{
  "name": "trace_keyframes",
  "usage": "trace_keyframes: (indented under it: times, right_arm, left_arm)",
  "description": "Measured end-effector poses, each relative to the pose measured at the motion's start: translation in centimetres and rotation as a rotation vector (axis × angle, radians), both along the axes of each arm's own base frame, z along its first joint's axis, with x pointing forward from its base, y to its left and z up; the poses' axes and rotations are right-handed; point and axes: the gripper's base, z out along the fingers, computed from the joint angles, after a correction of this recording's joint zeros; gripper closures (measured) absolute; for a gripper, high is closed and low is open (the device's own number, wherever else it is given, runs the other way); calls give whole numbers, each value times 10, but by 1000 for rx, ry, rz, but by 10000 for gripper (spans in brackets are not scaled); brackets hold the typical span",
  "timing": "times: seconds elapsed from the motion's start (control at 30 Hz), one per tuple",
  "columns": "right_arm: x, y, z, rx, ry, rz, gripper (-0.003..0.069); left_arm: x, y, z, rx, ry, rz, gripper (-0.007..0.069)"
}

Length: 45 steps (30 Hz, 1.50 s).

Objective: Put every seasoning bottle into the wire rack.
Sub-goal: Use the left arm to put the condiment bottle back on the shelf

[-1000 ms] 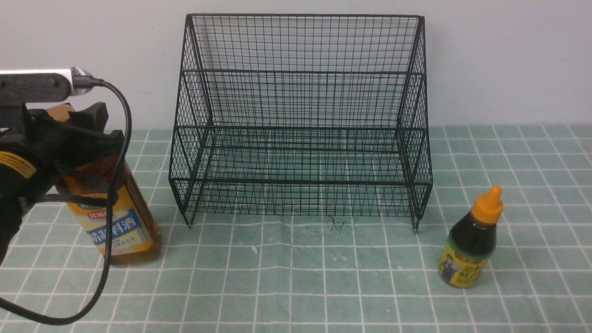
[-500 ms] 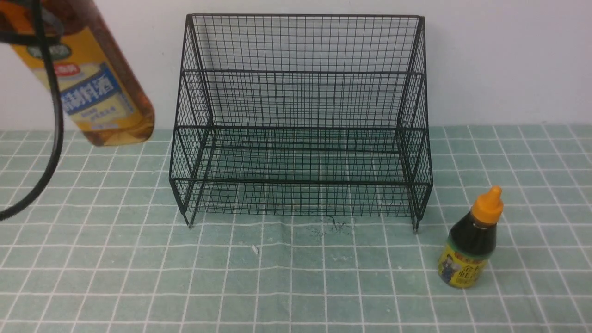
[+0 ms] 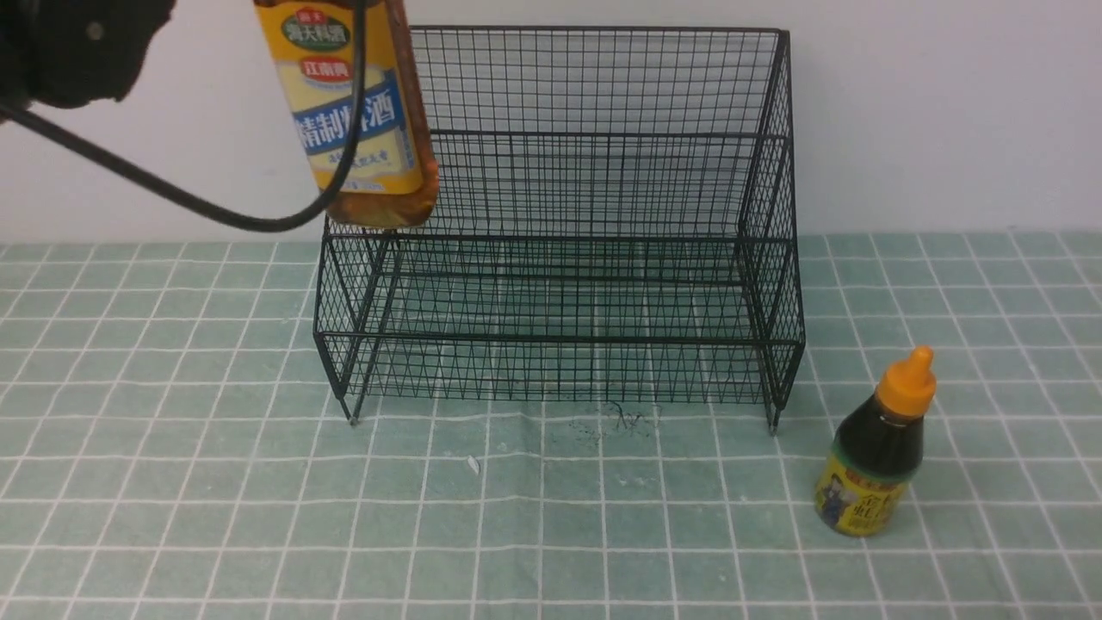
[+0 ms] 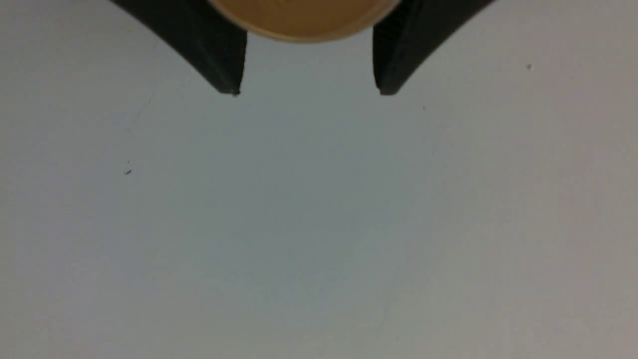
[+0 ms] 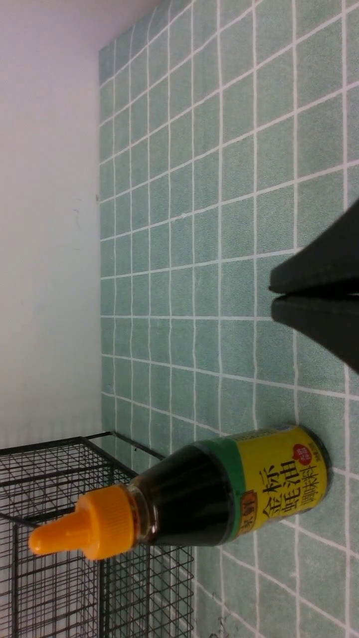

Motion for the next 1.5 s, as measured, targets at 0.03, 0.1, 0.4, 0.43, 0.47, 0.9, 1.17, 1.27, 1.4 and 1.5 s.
trace_keyframes:
  times: [0.03,0.1,0.4,0.43,0.47,0.9,1.17,1.27,1.4,1.5]
  right_arm:
    - [0,0,0,0,0,0,673]
    - [0,0,0,0,0,0,673]
    - [0,0,0,0,0,0,673]
    - [0,0,0,0,0,0,673]
    - [0,0,0,0,0,0,673]
    - [0,0,0,0,0,0,673]
    - [0,0,0,0,0,0,673]
    - [0,0,0,0,0,0,673]
    - [0,0,0,0,0,0,673]
    - [0,0,0,0,0,0,673]
  left_arm:
    - [6,-2,-6,5,13,0,319]
    - [14,-4,-17,12,39,0,320]
    - [29,-9,-27,4,5,-10,320]
    - [29,-9,-27,1,-5,-12,320]
    - [31,-10,-29,-3,-16,-15,320]
    - [42,-15,-44,27,-38,-21,320]
    - [50,-14,-78,102,213,7,321]
    - [50,-12,-87,128,298,17,321]
    - [49,-12,-91,117,354,24,321]
    - [48,-11,-95,111,401,32,321]
